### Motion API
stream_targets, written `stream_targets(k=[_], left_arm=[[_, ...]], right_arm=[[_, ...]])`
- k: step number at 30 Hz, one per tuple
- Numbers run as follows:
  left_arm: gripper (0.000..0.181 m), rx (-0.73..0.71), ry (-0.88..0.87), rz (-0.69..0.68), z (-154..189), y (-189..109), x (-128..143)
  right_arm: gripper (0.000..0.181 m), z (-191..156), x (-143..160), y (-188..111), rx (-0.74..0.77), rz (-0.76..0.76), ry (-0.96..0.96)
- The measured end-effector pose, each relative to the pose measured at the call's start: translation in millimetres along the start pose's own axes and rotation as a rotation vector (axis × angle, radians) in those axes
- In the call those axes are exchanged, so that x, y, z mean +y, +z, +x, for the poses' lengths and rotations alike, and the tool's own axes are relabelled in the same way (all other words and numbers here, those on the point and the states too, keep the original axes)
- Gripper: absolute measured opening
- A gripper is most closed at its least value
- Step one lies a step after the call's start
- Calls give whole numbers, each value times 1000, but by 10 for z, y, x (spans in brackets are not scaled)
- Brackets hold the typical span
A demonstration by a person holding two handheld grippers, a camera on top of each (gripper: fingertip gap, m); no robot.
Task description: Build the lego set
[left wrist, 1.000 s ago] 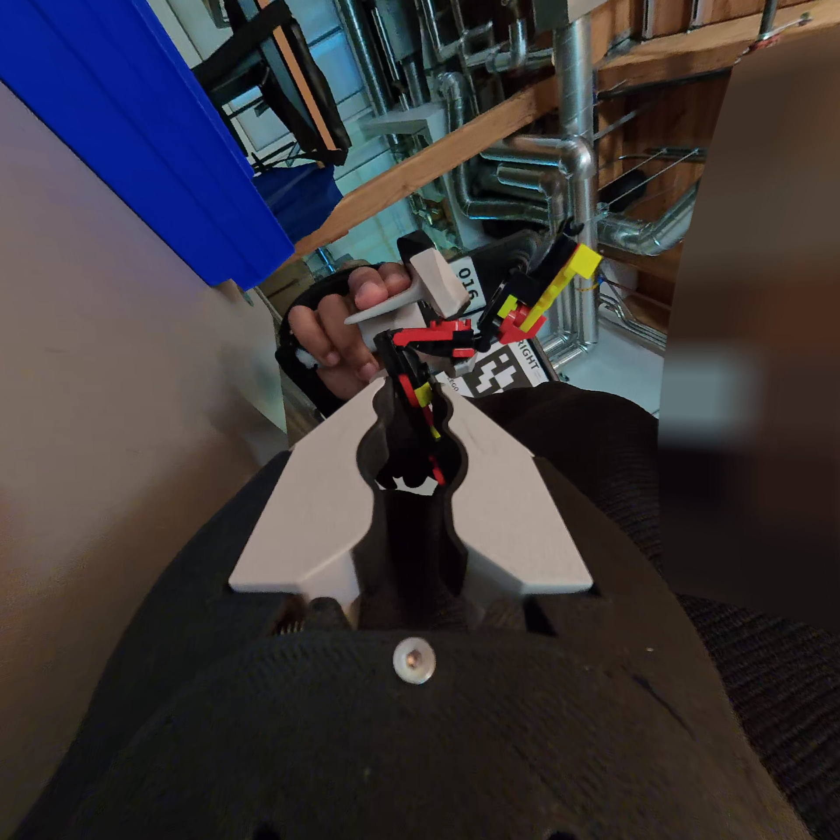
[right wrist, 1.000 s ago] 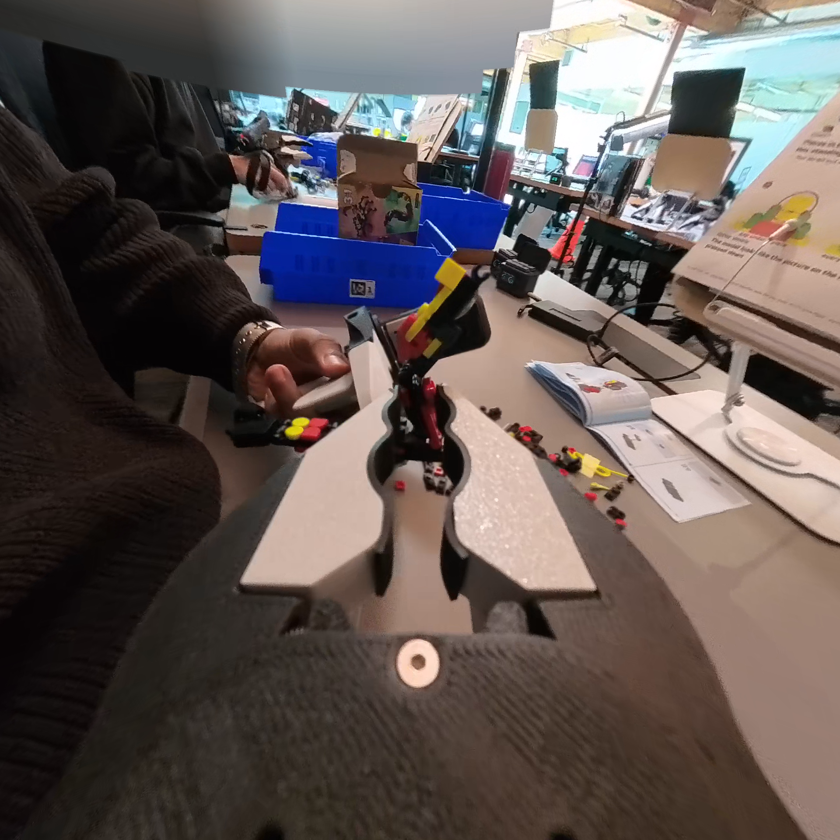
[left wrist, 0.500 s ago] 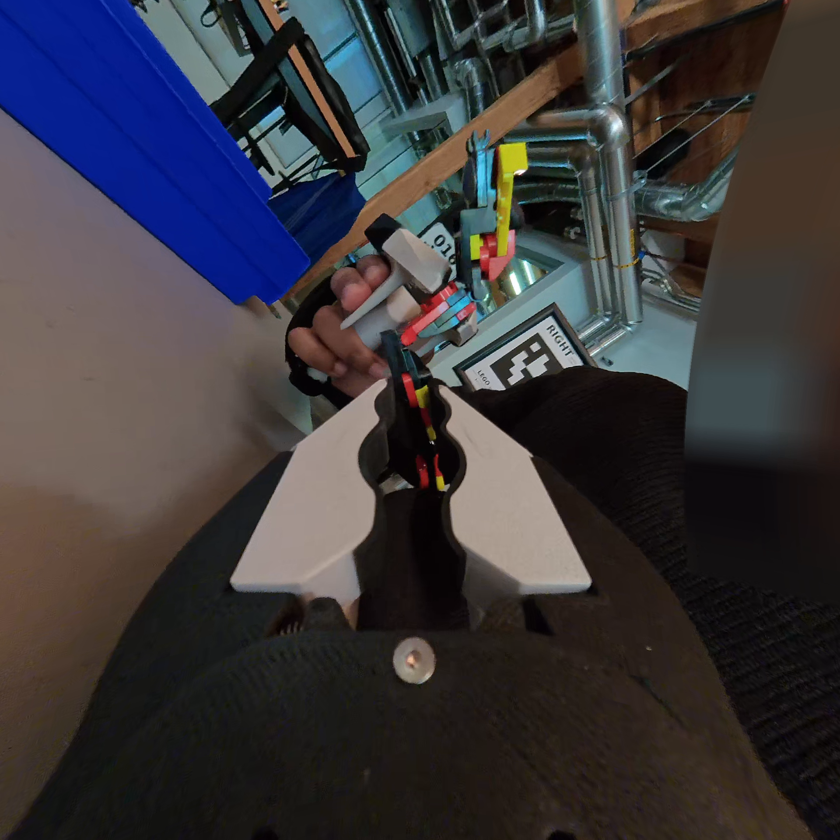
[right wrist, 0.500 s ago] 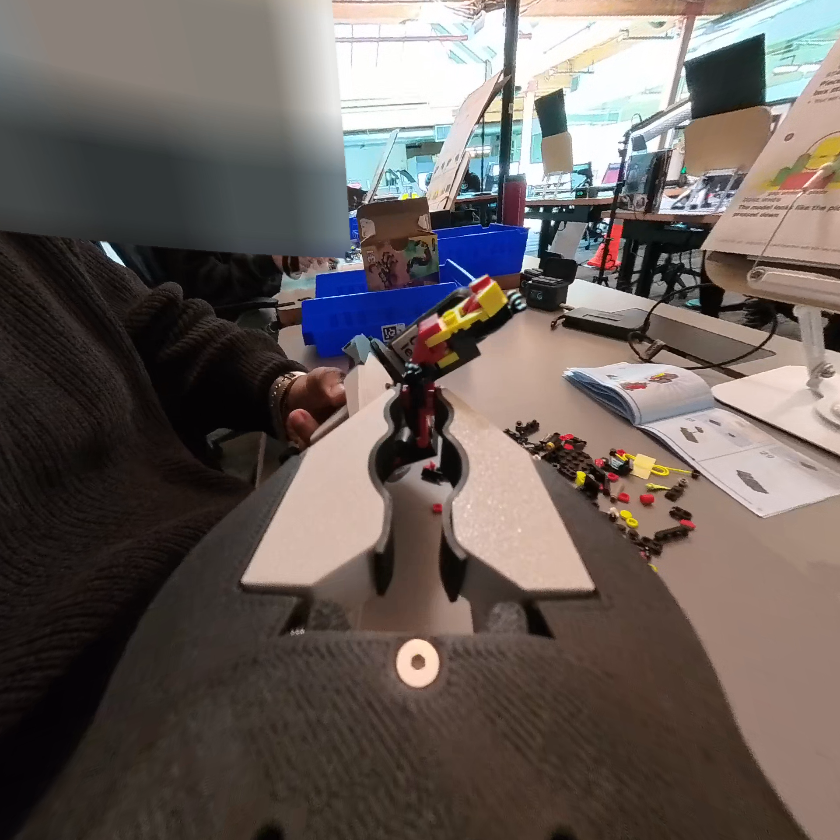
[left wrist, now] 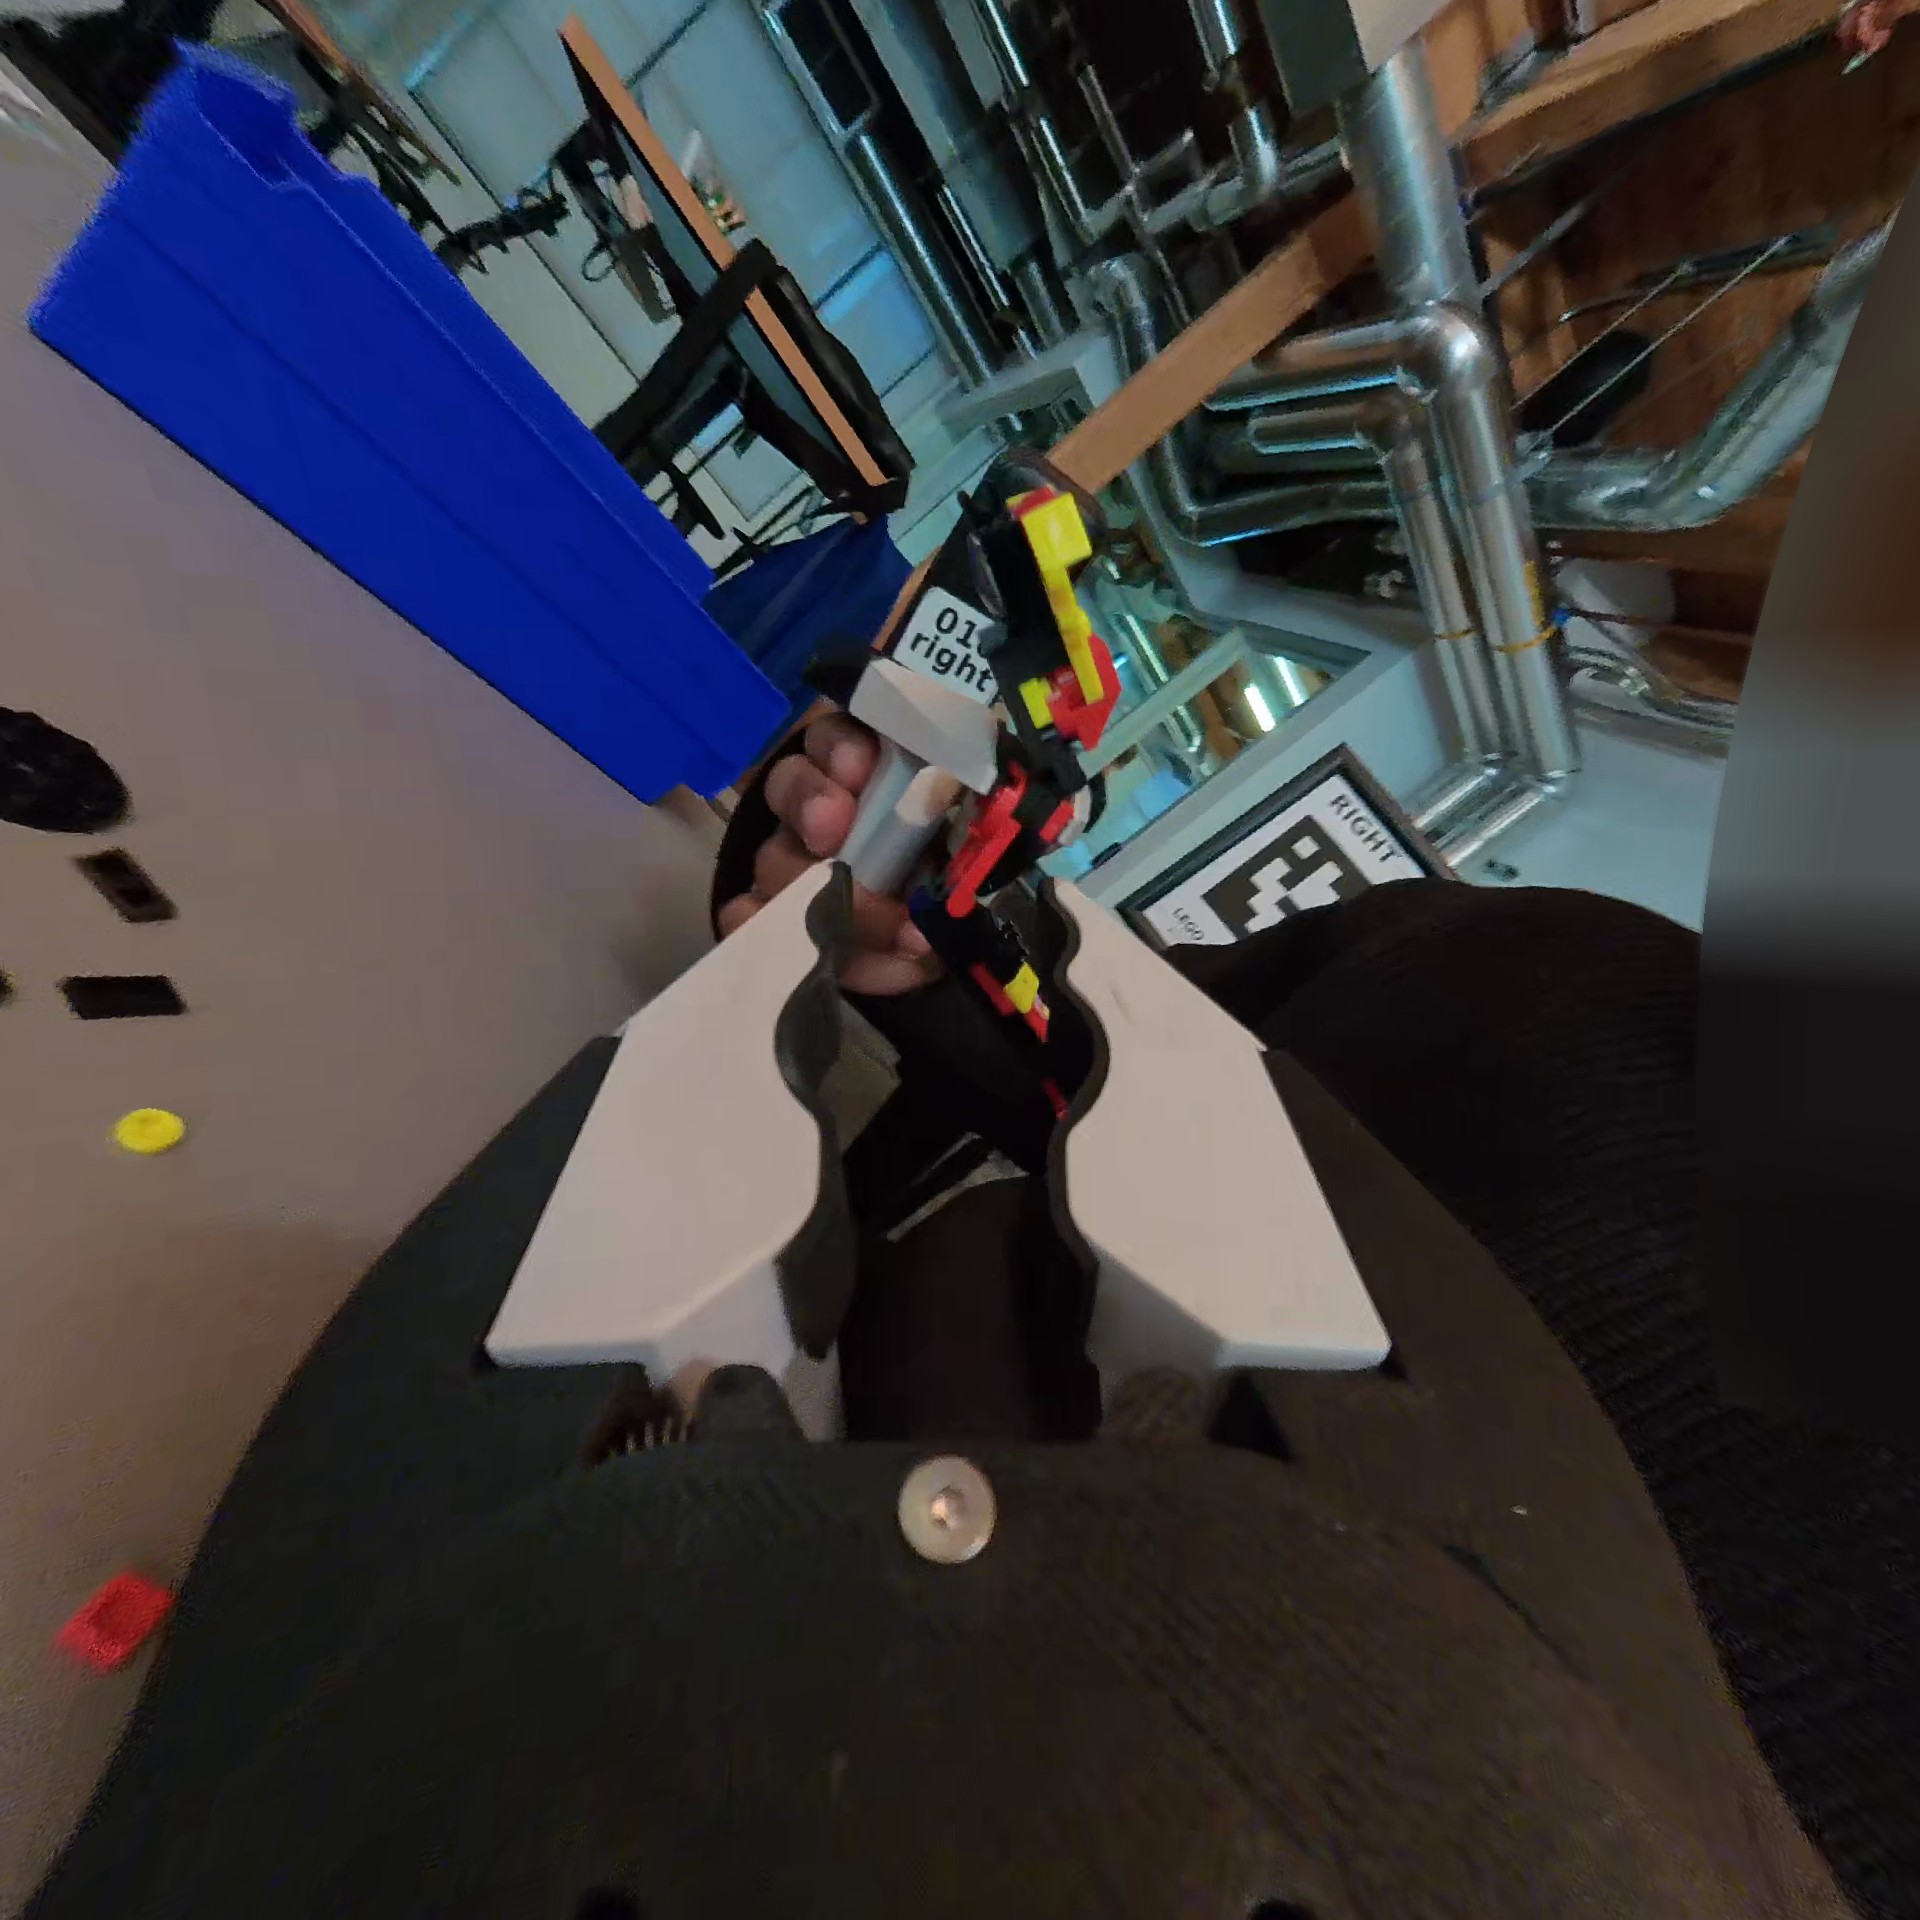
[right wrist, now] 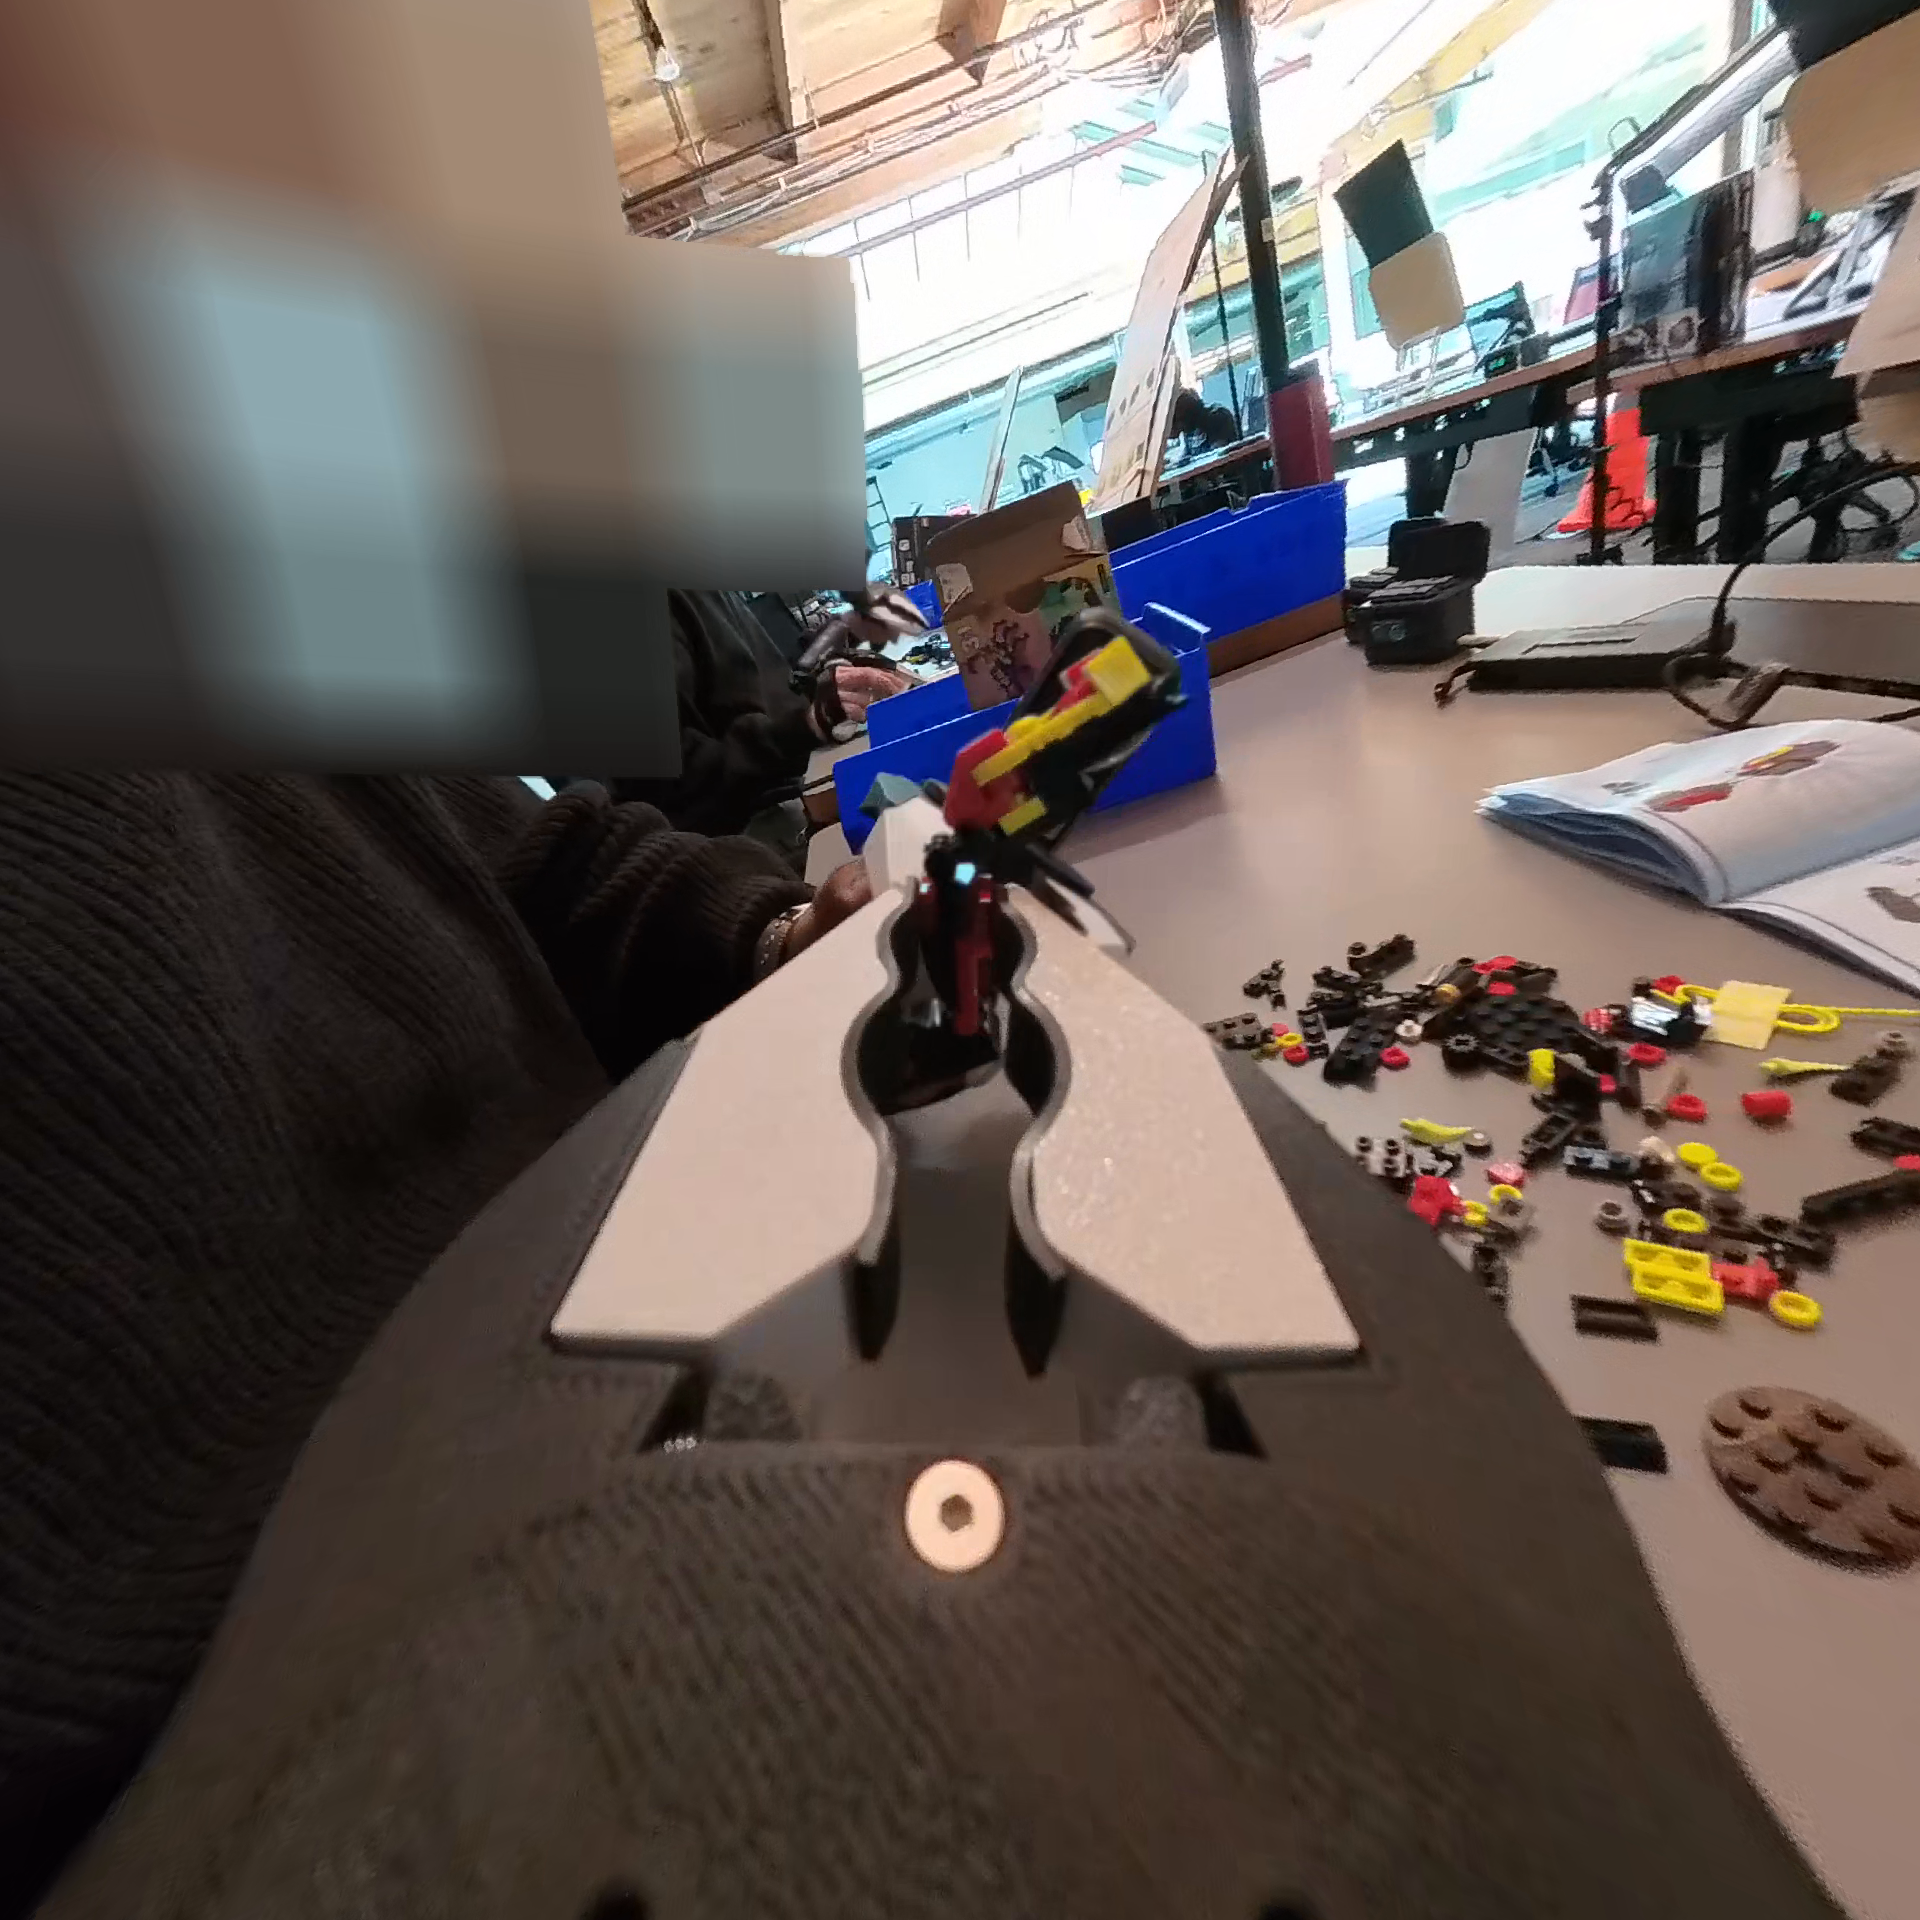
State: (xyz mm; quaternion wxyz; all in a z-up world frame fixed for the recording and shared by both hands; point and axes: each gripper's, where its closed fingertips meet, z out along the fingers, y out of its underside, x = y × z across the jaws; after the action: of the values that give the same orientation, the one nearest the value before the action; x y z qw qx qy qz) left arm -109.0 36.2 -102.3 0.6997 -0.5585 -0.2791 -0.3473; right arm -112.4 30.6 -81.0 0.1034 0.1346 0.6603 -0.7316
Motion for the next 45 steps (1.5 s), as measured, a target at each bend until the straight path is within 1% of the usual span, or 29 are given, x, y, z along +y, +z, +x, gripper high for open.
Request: stream_targets(k=[4,8,9,10,12,13,15,17,18,22,24,27,30,33,37,39,45], left_arm=[[33,-38,83,-28,-4,-1,26],[30,-54,110,-73,-13,64,119],[24,-54,121,-69,-7,67,113],[14,-45,138,-65,12,62,104],[12,-56,172,-74,9,52,109],[11,-65,187,-77,5,47,109],[11,-86,213,-79,-14,38,102],[10,-102,240,-89,-23,33,107],[10,-112,261,-100,-29,35,121],[10,-169,393,-163,-44,61,202],[10,-209,458,-215,-83,76,274],[10,-243,497,-260,-123,95,346],[10,-269,520,-280,-160,88,359],[10,-289,541,-292,-181,76,362],[10,-302,533,-301,-205,68,369],[10,-305,513,-300,-213,65,365],[10,-312,421,-270,-235,64,330]], right_arm=[[10,11,90,37,-9,-33,45],[10,18,126,63,-17,-33,97],[10,17,144,70,-20,-39,107],[10,25,165,75,-17,-47,117],[11,24,167,68,-25,-45,133],[15,15,153,62,-40,-37,146],[31,-2,103,45,-82,-9,212],[39,21,59,21,-106,27,302],[39,37,47,9,-112,41,335],[39,114,81,-12,-110,42,434],[41,99,92,-11,-142,45,495],[35,57,120,-5,-200,34,584],[30,16,194,13,-228,-7,623],[23,25,226,19,-217,-28,620],[22,37,249,16,-203,-44,606],[22,46,247,14,-188,-50,570],[21,71,217,18,-83,-78,295]])
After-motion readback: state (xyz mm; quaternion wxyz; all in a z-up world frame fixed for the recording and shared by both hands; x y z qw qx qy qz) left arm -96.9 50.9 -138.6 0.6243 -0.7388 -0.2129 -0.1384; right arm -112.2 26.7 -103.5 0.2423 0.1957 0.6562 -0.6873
